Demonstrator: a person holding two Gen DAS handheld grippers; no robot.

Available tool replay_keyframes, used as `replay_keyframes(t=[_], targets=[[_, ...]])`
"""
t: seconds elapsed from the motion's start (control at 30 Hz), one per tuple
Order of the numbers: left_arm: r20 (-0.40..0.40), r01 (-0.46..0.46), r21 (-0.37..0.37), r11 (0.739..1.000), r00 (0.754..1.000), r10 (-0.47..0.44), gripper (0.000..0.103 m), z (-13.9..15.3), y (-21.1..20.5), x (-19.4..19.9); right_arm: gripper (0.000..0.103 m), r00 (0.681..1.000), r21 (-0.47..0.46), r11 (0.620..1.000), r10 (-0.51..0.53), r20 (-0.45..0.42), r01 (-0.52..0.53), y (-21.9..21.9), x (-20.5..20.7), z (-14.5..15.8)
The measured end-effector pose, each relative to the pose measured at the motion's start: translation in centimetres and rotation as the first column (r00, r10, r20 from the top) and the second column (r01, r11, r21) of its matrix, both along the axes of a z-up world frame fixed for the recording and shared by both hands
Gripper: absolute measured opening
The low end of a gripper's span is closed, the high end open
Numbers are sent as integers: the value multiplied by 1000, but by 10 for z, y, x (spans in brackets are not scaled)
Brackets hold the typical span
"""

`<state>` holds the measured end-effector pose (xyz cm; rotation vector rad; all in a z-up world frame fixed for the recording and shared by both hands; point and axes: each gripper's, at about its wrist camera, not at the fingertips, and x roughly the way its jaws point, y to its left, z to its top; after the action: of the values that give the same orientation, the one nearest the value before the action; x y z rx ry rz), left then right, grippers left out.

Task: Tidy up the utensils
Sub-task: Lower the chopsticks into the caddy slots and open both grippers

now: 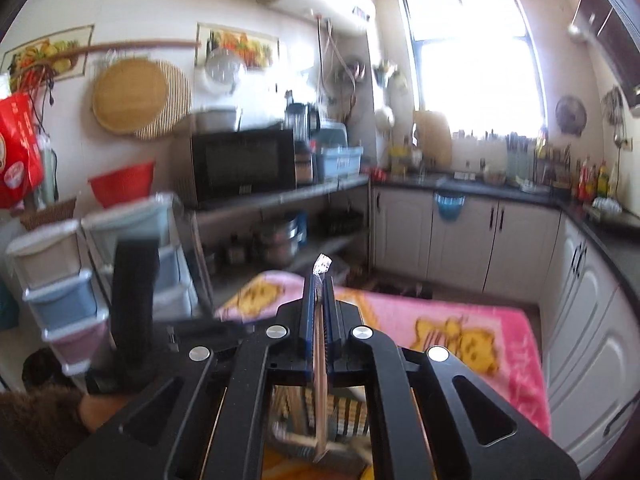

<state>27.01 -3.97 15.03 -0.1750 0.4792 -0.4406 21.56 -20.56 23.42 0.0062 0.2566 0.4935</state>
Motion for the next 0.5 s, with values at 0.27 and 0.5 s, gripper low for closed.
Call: replay_keyframes(t=[0.27, 0.5], targets=[[0, 12, 9, 1000, 1000, -12, 3, -1, -7, 7, 4, 1000, 10, 1000, -15, -24, 15, -7, 25, -17], [-44, 14, 11, 1000, 999, -14, 4, -22, -7, 5, 5, 993, 6, 998, -54, -101, 55, -10, 33, -55]])
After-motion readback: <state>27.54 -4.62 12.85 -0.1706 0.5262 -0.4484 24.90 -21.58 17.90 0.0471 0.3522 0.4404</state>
